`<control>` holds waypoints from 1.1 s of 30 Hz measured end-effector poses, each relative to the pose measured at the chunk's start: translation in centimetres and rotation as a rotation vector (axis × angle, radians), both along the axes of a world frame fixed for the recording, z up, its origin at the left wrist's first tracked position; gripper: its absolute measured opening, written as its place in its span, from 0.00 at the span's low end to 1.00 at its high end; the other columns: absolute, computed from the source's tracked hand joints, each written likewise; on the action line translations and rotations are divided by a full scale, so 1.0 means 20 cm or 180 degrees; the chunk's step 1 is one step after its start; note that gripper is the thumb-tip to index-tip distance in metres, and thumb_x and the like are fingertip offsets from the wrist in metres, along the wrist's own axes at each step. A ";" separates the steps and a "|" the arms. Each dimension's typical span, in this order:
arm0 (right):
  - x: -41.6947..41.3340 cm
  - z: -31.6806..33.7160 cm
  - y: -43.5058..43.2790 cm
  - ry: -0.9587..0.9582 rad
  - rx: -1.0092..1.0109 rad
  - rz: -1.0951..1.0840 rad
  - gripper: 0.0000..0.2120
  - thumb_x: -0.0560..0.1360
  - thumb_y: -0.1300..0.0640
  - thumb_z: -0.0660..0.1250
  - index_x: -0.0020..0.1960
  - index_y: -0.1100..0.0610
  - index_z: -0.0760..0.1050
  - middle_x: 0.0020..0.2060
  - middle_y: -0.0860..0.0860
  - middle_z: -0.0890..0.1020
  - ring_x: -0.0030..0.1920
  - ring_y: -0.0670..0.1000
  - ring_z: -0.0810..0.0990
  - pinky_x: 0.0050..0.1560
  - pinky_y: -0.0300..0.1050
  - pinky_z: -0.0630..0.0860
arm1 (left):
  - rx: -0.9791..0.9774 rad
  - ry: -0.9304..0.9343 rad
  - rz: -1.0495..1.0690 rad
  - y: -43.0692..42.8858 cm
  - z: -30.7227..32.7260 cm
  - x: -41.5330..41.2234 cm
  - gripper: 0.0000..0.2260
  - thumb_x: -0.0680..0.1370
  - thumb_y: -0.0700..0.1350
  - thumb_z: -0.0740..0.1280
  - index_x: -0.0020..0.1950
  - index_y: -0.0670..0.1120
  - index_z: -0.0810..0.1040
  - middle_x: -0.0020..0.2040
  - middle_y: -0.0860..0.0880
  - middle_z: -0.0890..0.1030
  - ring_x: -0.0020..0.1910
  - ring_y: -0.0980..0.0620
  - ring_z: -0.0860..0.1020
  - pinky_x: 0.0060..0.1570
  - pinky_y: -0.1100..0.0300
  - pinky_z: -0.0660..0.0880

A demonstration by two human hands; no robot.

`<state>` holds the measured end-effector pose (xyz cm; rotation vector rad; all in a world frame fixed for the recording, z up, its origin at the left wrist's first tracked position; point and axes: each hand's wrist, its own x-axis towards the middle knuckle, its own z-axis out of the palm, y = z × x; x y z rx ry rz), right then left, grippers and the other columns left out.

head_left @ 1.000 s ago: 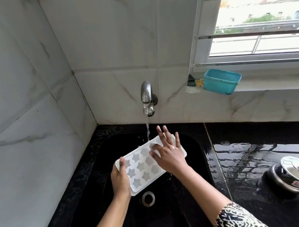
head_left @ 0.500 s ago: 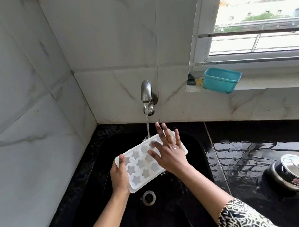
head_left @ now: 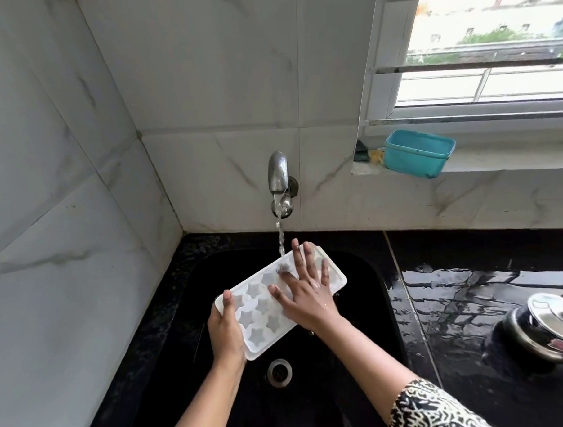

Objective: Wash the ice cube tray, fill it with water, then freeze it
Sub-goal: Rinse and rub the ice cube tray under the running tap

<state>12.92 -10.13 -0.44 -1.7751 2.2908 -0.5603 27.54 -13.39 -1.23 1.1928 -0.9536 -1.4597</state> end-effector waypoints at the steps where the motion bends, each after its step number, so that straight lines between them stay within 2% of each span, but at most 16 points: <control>1: 0.01 -0.01 0.00 -0.0200 0.0058 0.0017 0.30 0.78 0.34 0.48 0.75 0.47 0.61 0.73 0.46 0.27 0.68 0.43 0.19 0.69 0.54 0.25 | -0.0020 -0.0011 0.0027 0.00 0.00 0.00 0.10 0.81 0.51 0.60 0.56 0.46 0.75 0.46 0.49 0.82 0.37 0.59 0.83 0.31 0.68 0.76; 3: -0.02 -0.02 -0.01 -0.0382 0.0126 0.0091 0.27 0.79 0.36 0.49 0.74 0.45 0.63 0.73 0.46 0.28 0.68 0.44 0.19 0.69 0.53 0.24 | -0.0064 -0.0076 0.0040 -0.01 -0.01 0.02 0.11 0.81 0.52 0.60 0.56 0.46 0.75 0.47 0.51 0.81 0.38 0.60 0.82 0.32 0.70 0.75; 6: -0.07 -0.01 -0.01 -0.0158 0.0169 0.0121 0.24 0.79 0.36 0.47 0.67 0.43 0.71 0.74 0.46 0.30 0.69 0.44 0.21 0.68 0.52 0.23 | -0.0056 -0.0106 0.0053 -0.02 -0.03 0.05 0.12 0.80 0.54 0.60 0.56 0.48 0.75 0.48 0.50 0.82 0.44 0.55 0.82 0.34 0.67 0.76; 9: -0.05 0.00 -0.03 0.0235 0.0030 0.0043 0.31 0.76 0.33 0.43 0.66 0.46 0.72 0.75 0.47 0.31 0.70 0.45 0.23 0.69 0.53 0.24 | 0.0021 -0.0065 0.0030 -0.01 -0.04 0.02 0.12 0.80 0.53 0.61 0.56 0.47 0.76 0.48 0.47 0.82 0.44 0.52 0.82 0.35 0.63 0.77; 11: 0.00 -0.01 -0.05 0.0183 -0.0019 0.0027 0.35 0.74 0.32 0.41 0.70 0.48 0.69 0.75 0.48 0.31 0.70 0.45 0.23 0.69 0.54 0.25 | 0.0075 -0.0006 0.0089 -0.02 -0.03 0.01 0.11 0.80 0.52 0.61 0.54 0.47 0.76 0.48 0.46 0.82 0.44 0.50 0.82 0.35 0.62 0.77; 15: 0.01 -0.02 -0.04 -0.0287 0.0269 0.0090 0.31 0.78 0.35 0.47 0.77 0.48 0.56 0.74 0.47 0.29 0.70 0.45 0.22 0.70 0.56 0.26 | 0.0033 0.0020 0.0131 -0.03 -0.02 0.00 0.12 0.80 0.53 0.61 0.55 0.46 0.76 0.48 0.46 0.82 0.45 0.50 0.82 0.34 0.64 0.77; 21: -0.09 -0.07 0.12 -0.0412 0.0465 0.0513 0.31 0.77 0.34 0.49 0.77 0.41 0.50 0.72 0.44 0.28 0.68 0.44 0.21 0.71 0.56 0.28 | 0.0048 -0.0082 0.0173 0.07 -0.06 0.03 0.13 0.79 0.56 0.62 0.54 0.48 0.77 0.50 0.47 0.83 0.49 0.48 0.82 0.43 0.57 0.77; 24: -0.15 -0.09 0.17 -0.0182 0.0444 0.0728 0.32 0.73 0.29 0.46 0.75 0.38 0.53 0.73 0.44 0.28 0.68 0.44 0.20 0.70 0.54 0.26 | 0.0118 -0.0081 0.0284 0.09 -0.06 0.03 0.11 0.79 0.56 0.62 0.52 0.50 0.76 0.49 0.48 0.82 0.49 0.49 0.81 0.43 0.57 0.77; 27: -0.17 -0.09 0.23 -0.0001 0.0287 0.0794 0.37 0.70 0.27 0.40 0.73 0.40 0.61 0.74 0.44 0.31 0.70 0.43 0.22 0.72 0.56 0.28 | 0.0164 -0.0097 0.0400 0.10 -0.06 0.05 0.10 0.80 0.57 0.61 0.49 0.51 0.75 0.49 0.49 0.81 0.49 0.50 0.80 0.45 0.58 0.76; 30: -0.17 -0.09 0.25 0.0173 -0.0230 0.0411 0.35 0.74 0.30 0.42 0.66 0.46 0.73 0.77 0.45 0.39 0.73 0.43 0.28 0.74 0.55 0.34 | 0.0133 -0.0082 0.0428 0.09 -0.06 0.05 0.11 0.80 0.57 0.60 0.51 0.50 0.74 0.48 0.51 0.80 0.47 0.53 0.80 0.41 0.61 0.75; 33: -0.16 -0.07 0.20 0.0268 -0.0231 0.0322 0.24 0.78 0.37 0.52 0.68 0.47 0.72 0.77 0.46 0.39 0.74 0.44 0.29 0.73 0.52 0.33 | 0.0140 -0.0045 0.0501 0.07 -0.06 0.04 0.14 0.80 0.58 0.60 0.54 0.48 0.74 0.49 0.49 0.81 0.48 0.51 0.80 0.43 0.59 0.76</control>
